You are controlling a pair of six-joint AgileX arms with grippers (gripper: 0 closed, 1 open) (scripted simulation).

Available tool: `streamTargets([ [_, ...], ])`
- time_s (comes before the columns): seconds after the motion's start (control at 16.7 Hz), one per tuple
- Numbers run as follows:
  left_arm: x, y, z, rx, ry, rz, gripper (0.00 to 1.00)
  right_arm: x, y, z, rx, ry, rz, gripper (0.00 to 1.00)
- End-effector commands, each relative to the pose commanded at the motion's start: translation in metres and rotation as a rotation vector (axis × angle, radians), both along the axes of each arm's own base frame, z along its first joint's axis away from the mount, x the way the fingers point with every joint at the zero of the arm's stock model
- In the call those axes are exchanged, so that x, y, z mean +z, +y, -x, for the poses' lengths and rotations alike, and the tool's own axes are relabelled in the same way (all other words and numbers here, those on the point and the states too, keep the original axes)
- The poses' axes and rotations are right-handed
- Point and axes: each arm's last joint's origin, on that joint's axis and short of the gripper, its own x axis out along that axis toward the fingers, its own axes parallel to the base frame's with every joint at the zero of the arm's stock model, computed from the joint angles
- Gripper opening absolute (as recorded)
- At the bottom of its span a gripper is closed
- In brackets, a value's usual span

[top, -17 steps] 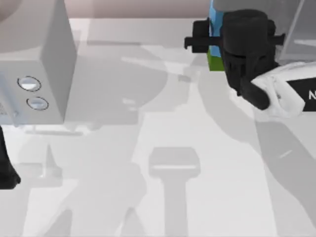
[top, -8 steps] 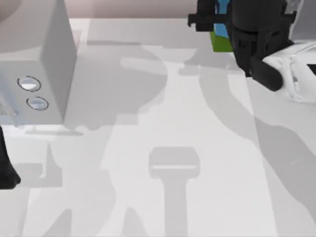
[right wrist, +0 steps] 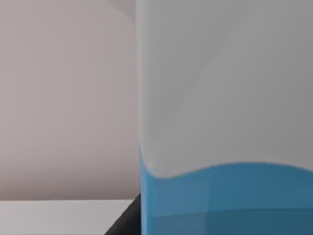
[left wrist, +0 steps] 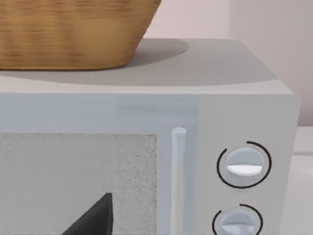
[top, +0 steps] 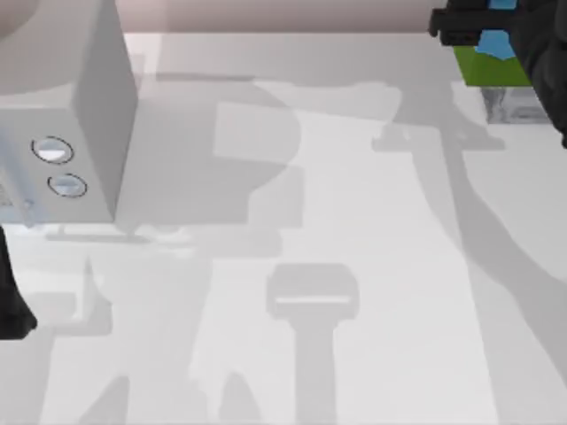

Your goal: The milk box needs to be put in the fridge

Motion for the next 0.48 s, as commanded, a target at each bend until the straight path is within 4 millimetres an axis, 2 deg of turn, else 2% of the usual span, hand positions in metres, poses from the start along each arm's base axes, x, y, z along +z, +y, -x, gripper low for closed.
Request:
streamTargets([
  [0.12, 0.0, 0.0, 0.0, 0.0, 0.0, 0.0, 1.0, 0.014, -0.03, 0.034, -0.002, -0.027, -0.006, 0.0],
  [0.24, 0.0, 0.0, 0.0, 0.0, 0.0, 0.0, 1.0, 0.018, -0.059, 0.073, -0.005, -0.057, -0.01, 0.0],
  [0.36, 0.0, 0.0, 0.0, 0.0, 0.0, 0.0, 1.0, 0.013, -0.083, 0.113, -0.008, -0.088, -0.011, 0.0],
  [0.48, 0.0, 0.0, 0.0, 0.0, 0.0, 0.0, 1.0, -0.003, -0.102, 0.149, -0.01, -0.118, -0.008, 0.0],
])
